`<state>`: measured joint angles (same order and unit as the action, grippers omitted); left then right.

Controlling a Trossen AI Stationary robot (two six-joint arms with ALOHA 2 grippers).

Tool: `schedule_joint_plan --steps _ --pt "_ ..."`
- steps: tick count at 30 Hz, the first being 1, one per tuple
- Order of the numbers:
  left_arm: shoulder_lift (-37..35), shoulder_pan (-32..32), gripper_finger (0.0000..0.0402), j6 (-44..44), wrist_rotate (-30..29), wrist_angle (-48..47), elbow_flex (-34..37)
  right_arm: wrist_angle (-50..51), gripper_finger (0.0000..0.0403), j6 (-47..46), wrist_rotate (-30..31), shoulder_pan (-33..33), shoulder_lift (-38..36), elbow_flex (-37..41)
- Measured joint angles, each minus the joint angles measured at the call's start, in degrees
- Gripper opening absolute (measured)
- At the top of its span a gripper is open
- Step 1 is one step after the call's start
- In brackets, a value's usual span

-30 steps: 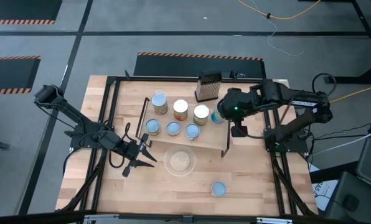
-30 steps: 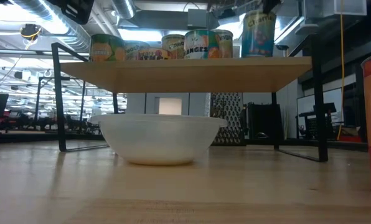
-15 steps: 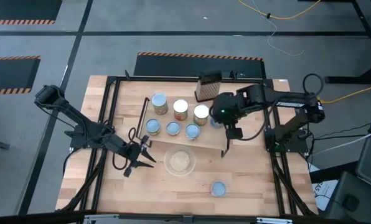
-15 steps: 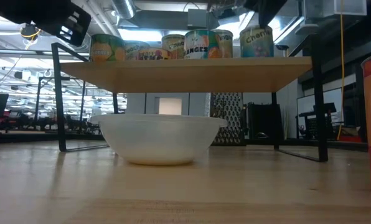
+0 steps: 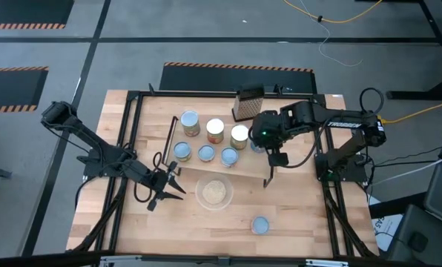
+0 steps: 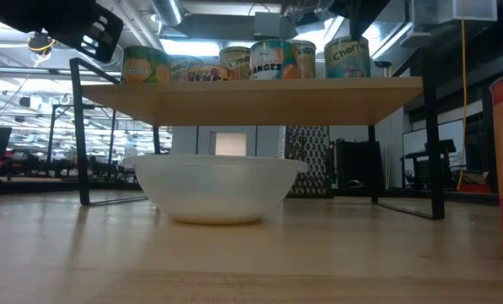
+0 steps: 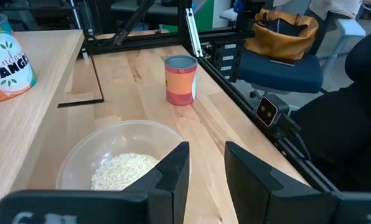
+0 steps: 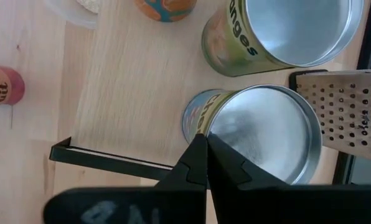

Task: Pick and place cans onto a shelf
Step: Put the canned cherries on the shelf

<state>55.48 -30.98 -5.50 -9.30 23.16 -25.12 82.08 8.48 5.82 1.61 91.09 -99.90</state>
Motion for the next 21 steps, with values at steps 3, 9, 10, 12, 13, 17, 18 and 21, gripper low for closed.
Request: schedule_joint_plan --steps 3,9,10,12,13,17,18,21 --pt "0.0 0.0 0.0094 0.0 0.0 0.0 0.0 0.0 0.0006 0.0 0.0 0.0 0.0 0.0" --pt "0.0 0.0 0.0094 0.0 0.0 0.0 0.0 0.0 0.0007 0.0 0.0 0.0 0.0 0.0" --pt "0.0 0.0 0.0094 0.0 0.0 0.0 0.0 0.0 0.0007 0.0 0.0 0.0 0.0 0.0" --pt "0.0 0.0 0.0094 0.0 0.0 0.0 0.0 0.0 0.0007 -0.4 0.0 0.0 0.0 0.0" --pt "0.0 0.0 0.0094 0.0 0.0 0.0 0.0 0.0 0.0007 -0.6 0.0 0.0 0.0 0.0" --pt "0.0 0.0 0.0094 0.0 0.0 0.0 0.0 -0.1 0.0008 -0.6 0.0 0.0 0.0 0.0" --pt "0.0 0.0 0.0094 0.0 0.0 0.0 0.0 0.0 0.0008 -0.6 0.0 0.0 0.0 0.0" --pt "0.0 0.0 0.0094 0.0 0.0 0.0 0.0 -0.1 0.0008 -0.6 0.1 0.0 0.0 0.0"
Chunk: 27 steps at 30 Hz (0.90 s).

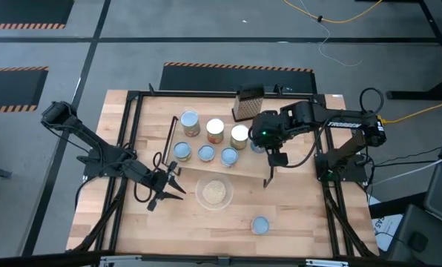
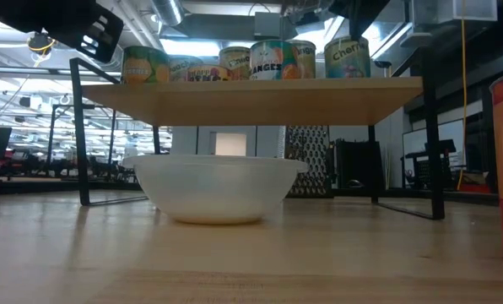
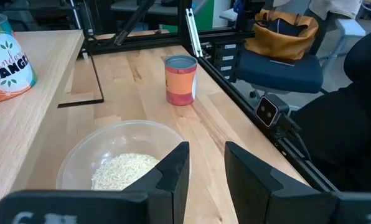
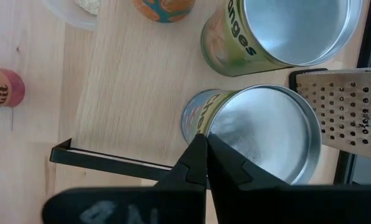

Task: Pick and place cans onto a shelf
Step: Put the canned cherries on the shelf

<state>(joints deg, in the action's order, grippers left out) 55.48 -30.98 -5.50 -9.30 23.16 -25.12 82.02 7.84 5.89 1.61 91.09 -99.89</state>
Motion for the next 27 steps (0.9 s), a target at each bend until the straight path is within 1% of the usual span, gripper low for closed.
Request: schedule_joint_plan --steps 9,20,27 --pt "0.0 0.0 0.0094 0.0 0.0 0.0 0.0 0.0 0.0018 0.0 0.0 0.0 0.0 0.0" --pt "0.0 0.0 0.0094 0.0 0.0 0.0 0.0 0.0 0.002 -0.1 -0.1 0.0 0.0 0.0" --pt "0.0 0.0 0.0094 0.0 0.0 0.0 0.0 0.1 0.002 -1.8 -0.1 0.0 0.0 0.0"
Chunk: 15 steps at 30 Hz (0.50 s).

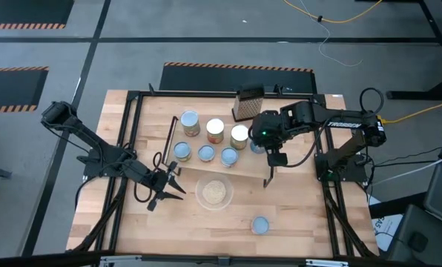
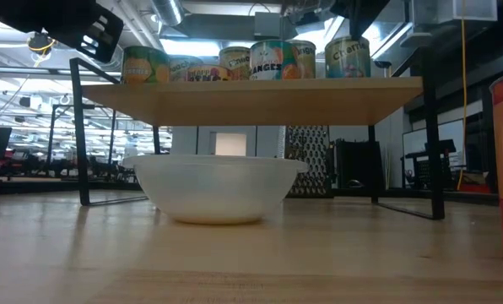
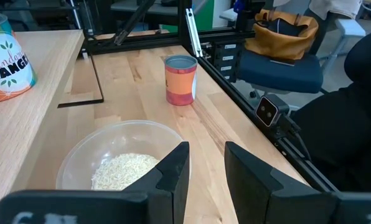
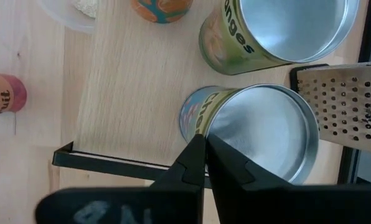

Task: Pick and place cans onto a shelf
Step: Put the canned cherries on the shelf

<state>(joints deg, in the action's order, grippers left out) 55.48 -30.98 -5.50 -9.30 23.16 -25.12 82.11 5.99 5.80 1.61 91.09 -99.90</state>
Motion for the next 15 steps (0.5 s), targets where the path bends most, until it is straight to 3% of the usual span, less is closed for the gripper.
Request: schedule_joint_plan --steps 15 --pt "0.0 0.0 0.0094 0.0 0.0 0.0 0.0 0.0 0.0021 0.1 1.0 0.0 0.0 0.0"
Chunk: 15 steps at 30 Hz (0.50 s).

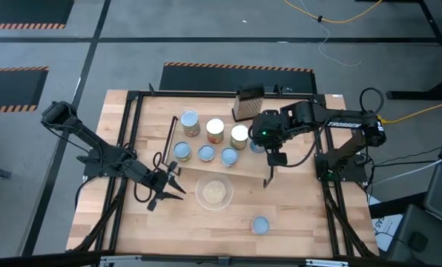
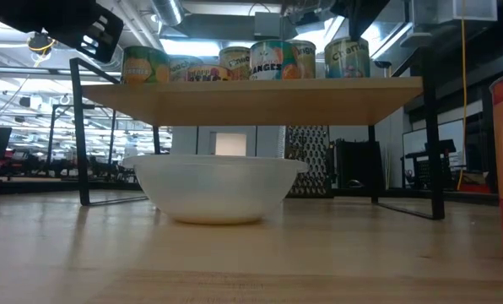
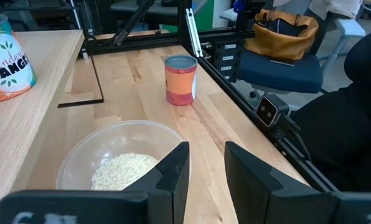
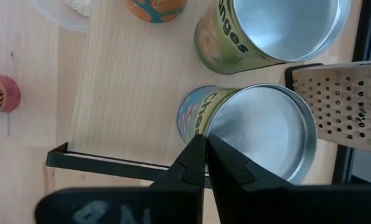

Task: Pick and place cans onto a shelf
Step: Put the canned cherries on the shelf

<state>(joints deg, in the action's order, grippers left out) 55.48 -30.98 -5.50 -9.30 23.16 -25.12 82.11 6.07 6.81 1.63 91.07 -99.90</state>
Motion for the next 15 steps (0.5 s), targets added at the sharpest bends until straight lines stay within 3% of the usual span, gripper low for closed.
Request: schedule_joint_plan --steps 15 --pt "0.0 0.0 0.0094 0.0 0.0 0.0 0.0 0.2 0.0021 -2.8 -1.3 0.0 0.0 0.0"
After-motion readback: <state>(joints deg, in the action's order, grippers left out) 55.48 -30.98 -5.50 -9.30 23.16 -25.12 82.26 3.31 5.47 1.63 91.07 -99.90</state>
